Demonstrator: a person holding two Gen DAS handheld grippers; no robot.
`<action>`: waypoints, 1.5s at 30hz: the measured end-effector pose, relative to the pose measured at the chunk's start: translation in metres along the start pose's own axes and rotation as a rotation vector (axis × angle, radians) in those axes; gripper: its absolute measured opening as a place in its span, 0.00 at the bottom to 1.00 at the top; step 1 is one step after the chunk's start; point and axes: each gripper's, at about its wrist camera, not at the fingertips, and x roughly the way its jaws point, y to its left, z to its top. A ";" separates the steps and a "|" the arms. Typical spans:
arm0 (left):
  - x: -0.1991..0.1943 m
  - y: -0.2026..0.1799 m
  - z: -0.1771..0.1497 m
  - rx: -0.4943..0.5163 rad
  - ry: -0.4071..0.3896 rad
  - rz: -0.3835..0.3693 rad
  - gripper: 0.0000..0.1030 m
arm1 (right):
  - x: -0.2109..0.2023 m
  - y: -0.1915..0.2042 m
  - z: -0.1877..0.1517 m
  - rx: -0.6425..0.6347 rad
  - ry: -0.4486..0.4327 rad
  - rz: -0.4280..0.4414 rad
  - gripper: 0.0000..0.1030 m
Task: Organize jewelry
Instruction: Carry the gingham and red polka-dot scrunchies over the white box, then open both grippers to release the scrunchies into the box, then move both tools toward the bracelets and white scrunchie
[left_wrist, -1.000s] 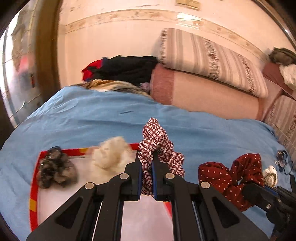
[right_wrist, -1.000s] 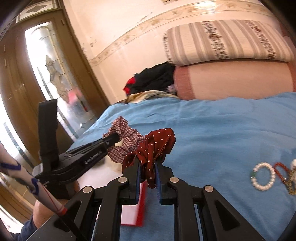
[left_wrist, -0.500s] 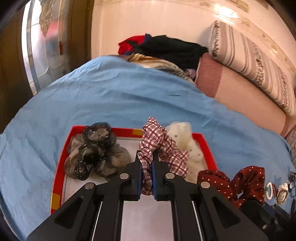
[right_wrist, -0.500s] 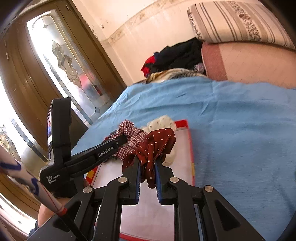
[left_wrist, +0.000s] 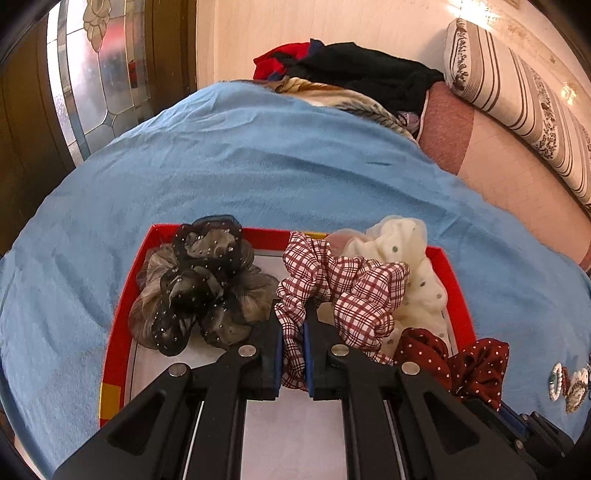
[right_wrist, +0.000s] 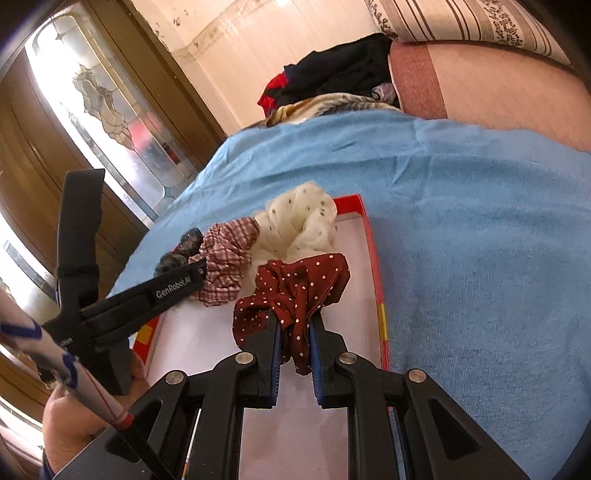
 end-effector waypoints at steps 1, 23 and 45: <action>0.001 0.000 0.000 0.001 0.003 0.003 0.09 | 0.001 0.000 0.000 0.000 0.004 -0.003 0.15; -0.013 0.001 0.004 -0.021 -0.058 0.006 0.35 | 0.012 -0.007 -0.012 0.006 0.077 -0.032 0.43; -0.058 -0.073 -0.002 0.091 -0.268 -0.127 0.48 | -0.078 -0.043 -0.017 0.019 -0.015 -0.033 0.44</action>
